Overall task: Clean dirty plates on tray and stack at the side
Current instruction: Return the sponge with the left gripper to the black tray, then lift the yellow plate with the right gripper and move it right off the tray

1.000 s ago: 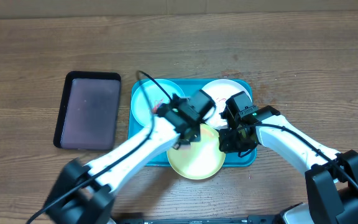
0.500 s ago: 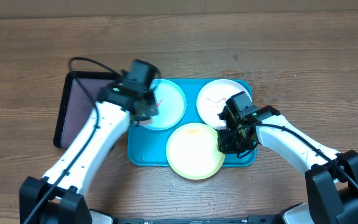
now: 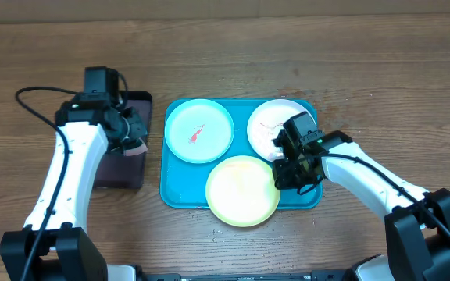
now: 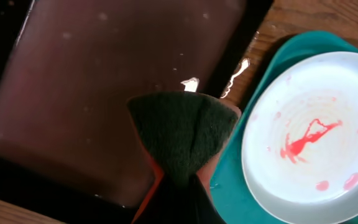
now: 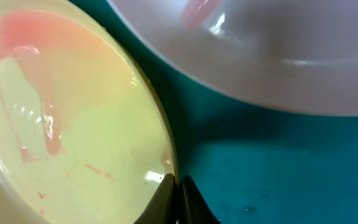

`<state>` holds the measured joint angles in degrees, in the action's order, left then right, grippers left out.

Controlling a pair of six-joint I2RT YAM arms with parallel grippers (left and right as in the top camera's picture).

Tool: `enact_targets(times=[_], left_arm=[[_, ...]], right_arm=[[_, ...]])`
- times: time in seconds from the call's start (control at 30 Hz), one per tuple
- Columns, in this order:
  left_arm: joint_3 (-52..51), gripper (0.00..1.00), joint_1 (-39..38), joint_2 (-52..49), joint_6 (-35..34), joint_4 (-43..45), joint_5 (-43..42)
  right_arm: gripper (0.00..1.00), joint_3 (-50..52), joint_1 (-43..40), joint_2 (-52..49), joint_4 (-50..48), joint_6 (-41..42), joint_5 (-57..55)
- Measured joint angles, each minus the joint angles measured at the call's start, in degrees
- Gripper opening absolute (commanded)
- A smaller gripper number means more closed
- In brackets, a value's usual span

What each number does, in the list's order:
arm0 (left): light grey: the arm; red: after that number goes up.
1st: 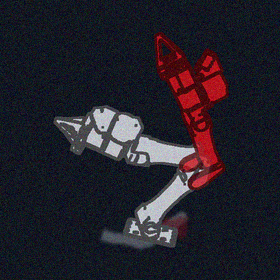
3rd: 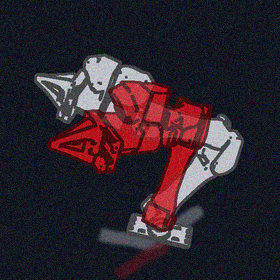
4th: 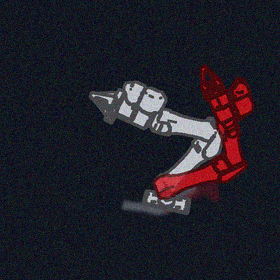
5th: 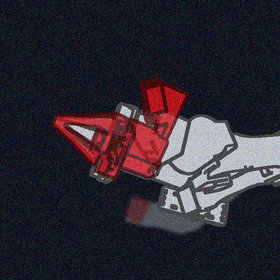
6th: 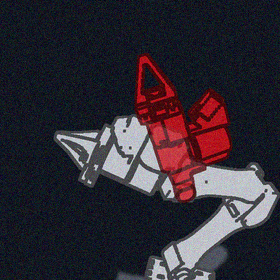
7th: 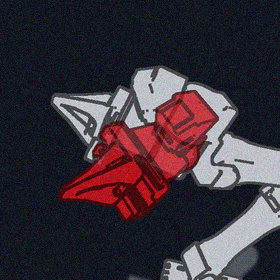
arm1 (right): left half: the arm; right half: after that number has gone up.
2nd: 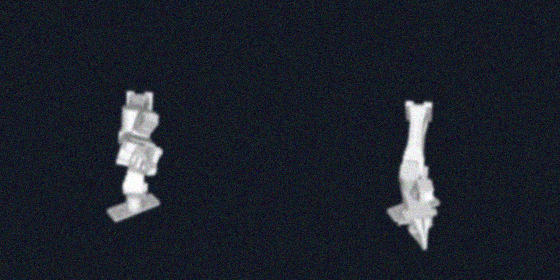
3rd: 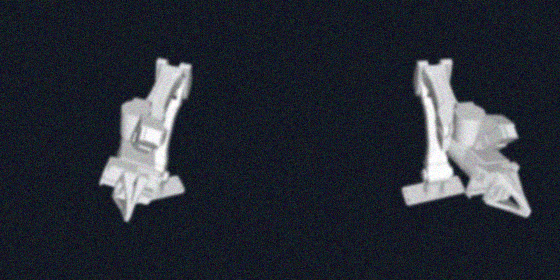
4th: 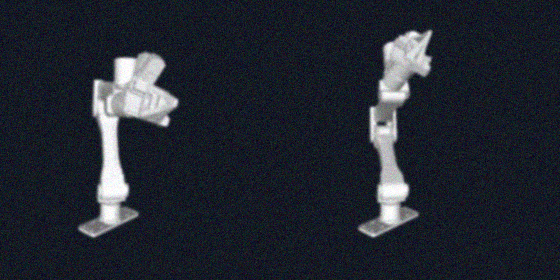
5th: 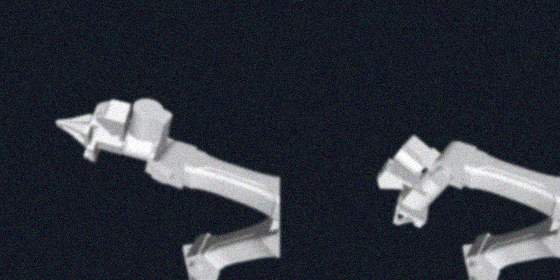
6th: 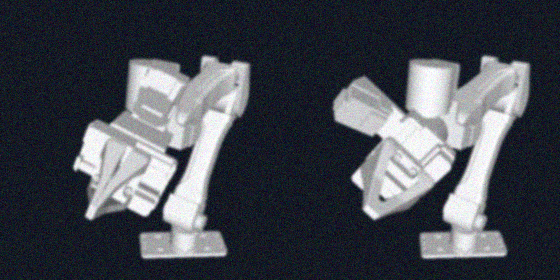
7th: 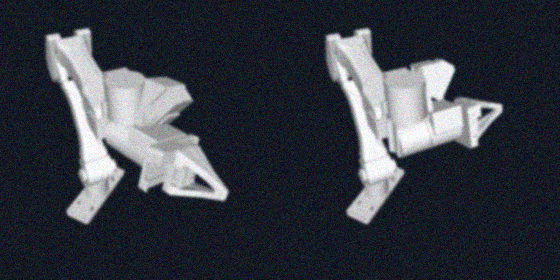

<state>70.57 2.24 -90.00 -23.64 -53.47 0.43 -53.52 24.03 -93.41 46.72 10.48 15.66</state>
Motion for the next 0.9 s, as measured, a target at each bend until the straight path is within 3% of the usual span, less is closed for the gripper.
enact_targets(times=[0.3,0.57,0.9], left_arm=[[0.0,0.04,1.0,-0.2,3.3,-0.2,-0.7],[0.0,0.04,1.0,-2.6,5.7,-0.2,0.3],[0.0,0.04,1.0,-3.2,5.9,-0.2,0.9]], right_arm=[[0.04,-13.7,0.0,0.0,5.8,0.0,-10.5],[0.04,-17.8,0.4,0.0,8.7,0.1,-20.2],[0.04,-19.5,11.4,0.9,8.3,2.1,-36.9]])
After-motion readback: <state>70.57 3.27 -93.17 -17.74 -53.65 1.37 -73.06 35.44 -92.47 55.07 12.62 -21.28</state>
